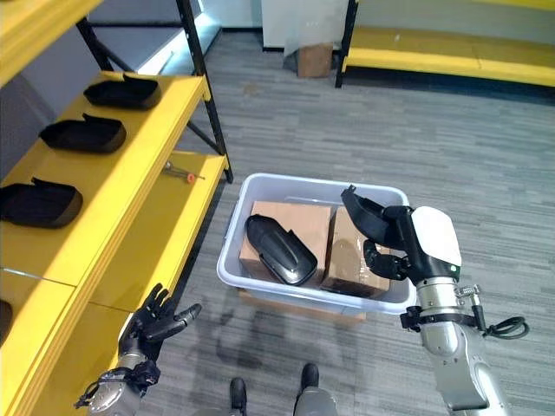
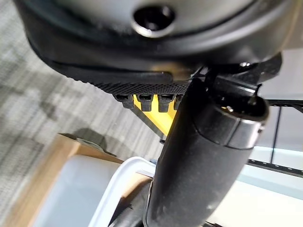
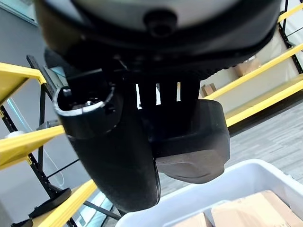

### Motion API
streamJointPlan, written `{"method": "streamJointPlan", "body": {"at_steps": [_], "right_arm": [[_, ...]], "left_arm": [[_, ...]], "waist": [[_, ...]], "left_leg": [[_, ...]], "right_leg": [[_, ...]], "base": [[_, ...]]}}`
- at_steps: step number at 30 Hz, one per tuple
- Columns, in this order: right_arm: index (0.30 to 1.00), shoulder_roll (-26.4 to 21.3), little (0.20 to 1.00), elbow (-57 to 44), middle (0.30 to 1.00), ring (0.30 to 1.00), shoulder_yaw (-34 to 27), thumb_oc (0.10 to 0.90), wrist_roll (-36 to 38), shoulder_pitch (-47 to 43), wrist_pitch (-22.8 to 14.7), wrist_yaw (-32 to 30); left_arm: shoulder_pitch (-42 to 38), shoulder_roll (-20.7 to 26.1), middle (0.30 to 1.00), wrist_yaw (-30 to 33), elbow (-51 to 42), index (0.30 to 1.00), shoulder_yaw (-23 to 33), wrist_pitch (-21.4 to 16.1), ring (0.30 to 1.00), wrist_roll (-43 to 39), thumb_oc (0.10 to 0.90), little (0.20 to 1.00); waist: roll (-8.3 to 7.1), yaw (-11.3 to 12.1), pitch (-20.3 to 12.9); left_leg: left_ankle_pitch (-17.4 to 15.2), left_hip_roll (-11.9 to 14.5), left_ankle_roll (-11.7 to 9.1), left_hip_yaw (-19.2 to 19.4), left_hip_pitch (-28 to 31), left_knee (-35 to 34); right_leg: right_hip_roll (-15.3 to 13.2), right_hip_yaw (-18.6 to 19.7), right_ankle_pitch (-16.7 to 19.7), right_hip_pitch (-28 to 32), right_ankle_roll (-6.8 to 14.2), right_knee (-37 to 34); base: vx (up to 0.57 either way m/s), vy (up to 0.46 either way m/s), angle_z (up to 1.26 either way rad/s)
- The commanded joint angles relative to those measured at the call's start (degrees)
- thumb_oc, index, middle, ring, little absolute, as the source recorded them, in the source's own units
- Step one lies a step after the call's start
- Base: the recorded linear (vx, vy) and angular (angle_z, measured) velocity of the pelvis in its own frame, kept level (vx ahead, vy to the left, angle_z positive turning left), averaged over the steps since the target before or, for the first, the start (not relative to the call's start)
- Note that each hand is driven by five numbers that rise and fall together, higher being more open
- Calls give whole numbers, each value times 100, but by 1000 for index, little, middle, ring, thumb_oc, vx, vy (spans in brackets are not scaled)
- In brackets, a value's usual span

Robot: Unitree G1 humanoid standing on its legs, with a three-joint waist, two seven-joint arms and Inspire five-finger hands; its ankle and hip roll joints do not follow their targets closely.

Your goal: Move parts from the plastic box to the shelf.

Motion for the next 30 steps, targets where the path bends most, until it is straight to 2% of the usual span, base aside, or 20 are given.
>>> {"method": "streamJointPlan", "body": {"at_steps": [1,8,9,10,11,13,14,15,16,17,18,19,20,21,23,26,28,30], "right_arm": [[300,-595,300,-404,300,300,-219,400,-58,-782,-532,-323],[300,-815,300,-459,300,300,-51,400,31,-1093,-675,-352],[300,-942,300,-446,300,300,-20,400,67,-1260,-680,-419],[300,-952,300,-432,300,300,-9,400,69,-1276,-684,-425],[300,-1063,300,-345,300,300,86,400,146,-1469,-673,-445],[300,-1083,300,-328,300,300,144,400,243,-1617,-661,-500],[300,-1114,300,-295,300,300,220,400,275,-1793,-659,-567],[300,-1172,300,-251,300,300,122,400,236,-1831,-615,-672],[300,-1187,300,-209,300,300,71,400,186,-1784,-568,-690],[300,-1162,300,-208,300,300,-3,400,110,-1679,-532,-721],[300,-1026,300,-254,300,300,-148,400,41,-1420,-492,-788],[300,-701,300,-403,300,300,-393,400,-89,-955,-458,-828],[300,-692,300,-422,300,300,-412,400,-91,-926,-454,-821],[300,-608,300,-494,300,300,-557,400,-110,-804,-453,-812],[300,-371,300,-604,300,300,-761,400,-151,-560,-384,-766],[300,-50,300,-646,300,300,-786,400,-187,-576,-352,-761],[300,80,300,-607,300,300,-652,400,-212,-745,-276,-761],[300,169,300,-619,300,300,-601,400,-272,-834,-253,-746]], "left_arm": [[34,193,1000,-88,-302,1000,289,-349,1000,233,900,1000],[108,-11,1000,-60,-242,1000,261,-332,1000,138,900,1000],[73,-35,1000,-31,-251,1000,202,-340,1000,57,900,1000],[70,-43,1000,-29,-252,1000,204,-339,1000,57,900,1000],[44,-76,1000,-13,-241,1000,137,-337,1000,-35,900,1000],[26,-89,1000,17,-243,1000,59,-329,1000,-80,900,1000],[-21,-64,1000,53,-251,1000,1,-334,1000,-110,900,1000],[-153,16,1000,39,-211,1000,-108,-319,1000,-97,900,1000],[-245,44,1000,27,-163,1000,-164,-327,1000,-117,900,1000],[-322,87,1000,21,-100,1000,-197,-338,1000,-116,900,1000],[-434,163,1000,-16,-95,1000,-239,-364,1000,-105,900,1000],[-529,214,1000,-89,-200,1000,-258,-327,1000,-117,900,1000],[-522,221,1000,-88,-203,1000,-269,-325,1000,-117,900,1000],[-526,191,1000,-123,-215,1000,-281,-304,1000,-126,900,1000],[-554,195,1000,-117,-187,1000,-340,-273,1000,-58,900,1000],[-501,303,1000,-125,-269,1000,-203,-283,1000,202,900,1000],[-421,262,1000,-31,-242,1000,-85,-284,1000,225,900,1000],[-299,214,1000,-15,-304,1000,21,-305,1000,292,900,1000]], "waist": [[-164,133,-373],[-23,253,-505],[24,333,-483],[38,299,-486],[87,363,-470],[130,457,-433],[180,510,-371],[186,570,-237],[138,536,-204],[61,509,-176],[-88,425,-123],[-77,288,-233],[-85,288,-237],[-73,199,-299],[-54,152,-409],[-173,262,-502],[-309,391,-532],[-396,470,-574]], "left_leg": [[-312,886,-325,-277,507,-64],[2,1299,-501,-459,416,63],[248,1437,-593,-587,285,80],[257,1450,-603,-624,265,76],[538,1600,-710,-743,196,-1],[800,1691,-784,-840,106,-39],[1093,1748,-878,-943,-68,-57],[1487,1728,-886,-763,-449,-59],[1524,1617,-813,-616,-608,-25],[1424,1559,-744,-328,-648,96],[862,1531,-586,287,-610,848],[-78,1412,-575,527,-90,1305],[-62,1392,-562,528,-56,1252],[-319,1344,-511,733,84,894],[-349,1165,-449,706,161,566],[-430,800,-276,701,374,246],[-462,482,-128,592,498,-45],[-555,274,-7,501,506,-75]], "right_leg": [[-514,499,210,-66,590,7],[-124,329,-175,56,331,237],[-24,208,-291,49,243,337],[-19,173,-301,47,235,346],[83,-8,-389,71,145,406],[152,-158,-426,93,83,436],[175,-305,-441,80,52,423],[39,-638,-486,134,7,381],[-63,-801,-415,163,1,316],[-145,-890,-320,221,23,193],[-305,-1120,-157,340,38,8],[-433,-1377,-158,421,131,-61],[-449,-1387,-156,435,147,-59],[-546,-1493,-80,472,227,-42],[-713,-1540,40,546,367,-34],[-1087,-1583,449,651,635,-142],[-1324,-1601,820,711,859,-312],[-1453,-1552,1046,750,959,-445]], "base": [[36,-209,1],[-18,-184,8],[-53,-135,9],[-89,-262,48],[-50,-194,75],[-99,-210,75],[-237,-170,48],[-255,-118,50],[-222,-88,118],[-215,-90,191],[-217,66,246],[-172,101,173],[-39,227,127],[33,177,125],[52,320,116],[25,413,27],[-47,343,-3],[-57,254,13]]}}
